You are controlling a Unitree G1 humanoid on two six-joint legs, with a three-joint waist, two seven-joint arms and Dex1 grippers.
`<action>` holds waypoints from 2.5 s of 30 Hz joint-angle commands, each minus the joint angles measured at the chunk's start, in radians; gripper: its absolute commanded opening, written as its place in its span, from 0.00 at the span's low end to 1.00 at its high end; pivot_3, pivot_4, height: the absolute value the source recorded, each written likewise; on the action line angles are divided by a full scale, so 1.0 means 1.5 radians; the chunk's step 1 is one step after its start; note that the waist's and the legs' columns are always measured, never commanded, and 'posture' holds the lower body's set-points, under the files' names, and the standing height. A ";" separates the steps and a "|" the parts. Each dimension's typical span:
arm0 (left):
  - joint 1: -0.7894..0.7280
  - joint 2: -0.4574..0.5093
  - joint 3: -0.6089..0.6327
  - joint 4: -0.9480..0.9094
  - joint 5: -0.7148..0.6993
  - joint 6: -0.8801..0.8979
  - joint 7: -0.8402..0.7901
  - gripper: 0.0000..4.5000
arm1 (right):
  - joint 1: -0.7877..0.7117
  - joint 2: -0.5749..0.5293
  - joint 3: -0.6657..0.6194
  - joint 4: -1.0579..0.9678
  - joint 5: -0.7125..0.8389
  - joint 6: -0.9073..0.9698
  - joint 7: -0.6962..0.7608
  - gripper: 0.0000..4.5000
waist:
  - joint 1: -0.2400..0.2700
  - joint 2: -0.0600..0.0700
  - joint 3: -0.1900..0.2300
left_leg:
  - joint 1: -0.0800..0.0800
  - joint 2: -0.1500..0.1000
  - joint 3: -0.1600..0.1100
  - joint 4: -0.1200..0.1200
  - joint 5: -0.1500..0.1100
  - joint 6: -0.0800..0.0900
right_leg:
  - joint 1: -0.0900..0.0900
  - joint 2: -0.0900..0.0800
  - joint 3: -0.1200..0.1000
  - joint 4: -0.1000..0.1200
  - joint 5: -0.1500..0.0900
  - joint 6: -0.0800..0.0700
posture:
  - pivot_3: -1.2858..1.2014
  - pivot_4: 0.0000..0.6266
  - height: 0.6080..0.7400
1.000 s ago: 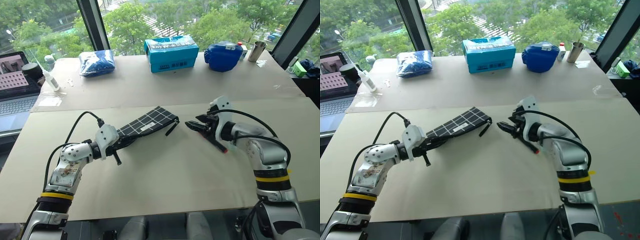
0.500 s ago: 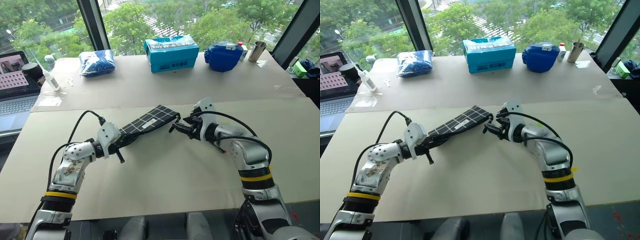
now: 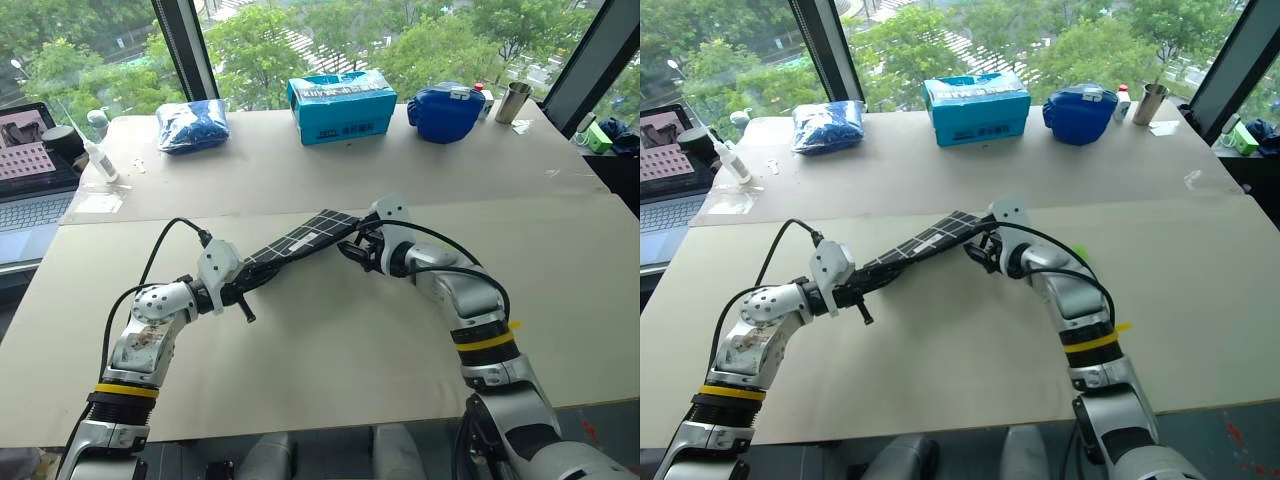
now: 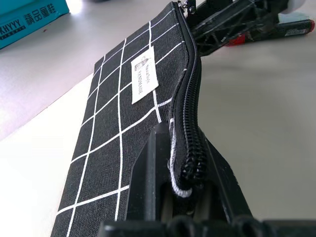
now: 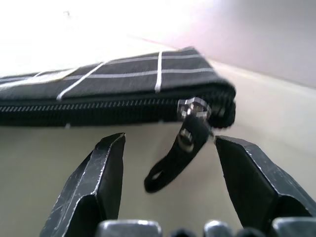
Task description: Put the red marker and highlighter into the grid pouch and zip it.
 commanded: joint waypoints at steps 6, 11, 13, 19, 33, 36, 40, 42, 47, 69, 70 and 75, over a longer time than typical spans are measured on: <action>-0.002 -0.001 0.017 -0.023 -0.012 -0.001 0.008 0.00 | -0.012 0.001 0.003 -0.022 -0.009 -0.026 0.021 0.11 | 0.000 0.000 0.000 | 0.000 0.000 0.000 0.000 0.000 0.000 | 0.000 0.000 0.000 0.000 0.000 0.000 | 0.52 0.24 1.00; -0.010 -0.009 0.018 -0.017 -0.015 -0.002 0.014 0.00 | 0.005 -0.008 0.054 -0.076 -0.015 -0.011 0.058 0.02 | -0.002 0.000 0.000 | 0.000 0.000 0.000 0.000 0.000 0.000 | 0.000 0.000 0.000 0.000 0.000 0.000 | 0.52 0.24 1.00; -0.012 -0.011 0.019 -0.015 -0.015 -0.002 0.013 0.00 | 0.006 -0.007 0.067 -0.086 -0.021 -0.008 0.059 0.02 | -0.002 0.000 0.000 | 0.000 0.000 0.000 0.000 0.000 0.000 | 0.000 0.000 0.000 0.000 0.000 0.000 | 0.52 0.24 1.00; -0.020 -0.018 0.026 -0.007 -0.015 -0.003 0.013 0.00 | 0.002 0.016 0.122 -0.099 -0.035 -0.007 0.069 0.02 | -0.001 0.000 0.000 | 0.000 0.000 0.000 0.000 0.000 0.000 | 0.000 0.000 0.000 0.000 0.000 0.000 | 0.52 0.24 1.00; -0.024 -0.018 0.023 -0.003 -0.009 -0.002 -0.001 0.00 | -0.089 0.079 0.093 -0.061 0.037 -0.007 0.168 0.02 | -0.004 0.000 0.000 | 0.000 0.000 -0.001 0.000 0.000 -0.001 | 0.000 0.000 0.000 0.000 0.000 0.000 | 0.52 0.24 1.00; -0.029 -0.019 0.023 0.001 -0.008 -0.002 -0.005 0.00 | -0.103 0.074 0.098 -0.045 0.034 -0.010 0.185 0.02 | -0.005 0.000 0.000 | 0.000 0.000 -0.001 0.000 0.000 -0.001 | 0.000 0.000 0.000 0.000 0.000 0.000 | 0.52 0.24 1.00; -0.035 -0.023 0.019 0.001 -0.006 0.001 -0.007 0.00 | -0.075 0.051 0.170 -0.072 0.013 -0.018 0.235 0.02 | -0.009 0.000 0.000 | 0.000 0.000 -0.001 0.000 0.000 -0.001 | -0.001 0.000 0.000 0.000 0.000 0.000 | 0.52 0.24 1.00; -0.037 -0.024 0.018 0.003 -0.006 0.000 -0.008 0.00 | -0.062 0.046 0.193 -0.075 0.001 -0.026 0.240 0.02 | -0.011 0.000 0.000 | 0.000 0.000 -0.001 0.000 0.000 -0.001 | -0.001 0.000 0.000 0.000 0.000 0.000 | 0.52 0.24 1.00; -0.043 -0.027 0.018 0.007 -0.008 0.001 -0.009 0.00 | -0.059 0.048 0.204 -0.055 -0.025 -0.033 0.228 0.02 | -0.015 0.000 0.000 | -0.001 0.000 -0.001 0.001 0.000 -0.001 | -0.001 0.000 0.000 0.000 0.000 0.000 | 0.52 0.24 1.00; 0.014 -0.003 0.026 -0.047 -0.035 0.015 -0.041 0.00 | 0.092 -0.253 -0.159 -0.305 0.194 0.073 0.339 0.46 | 0.001 0.000 0.000 | -0.002 0.000 -0.001 0.001 0.000 0.000 | -0.001 0.000 -0.001 0.000 0.000 0.000 | 0.52 0.24 1.00; 0.021 -0.001 0.023 -0.052 -0.035 0.015 -0.044 0.00 | 0.094 -0.258 -0.188 -0.292 0.178 0.077 0.296 0.46 | 0.001 0.000 0.000 | -0.001 0.000 0.000 0.001 0.000 0.000 | -0.001 0.000 0.000 0.000 0.000 0.000 | 0.52 0.24 1.00; 0.037 -0.005 0.018 -0.069 -0.042 0.021 -0.049 0.00 | 0.126 -0.279 -0.239 -0.249 0.086 0.129 0.116 0.46 | 0.007 0.000 0.000 | -0.001 0.000 0.001 0.001 0.000 0.000 | 0.000 0.000 0.000 0.000 0.001 -0.001 | 0.52 0.24 1.00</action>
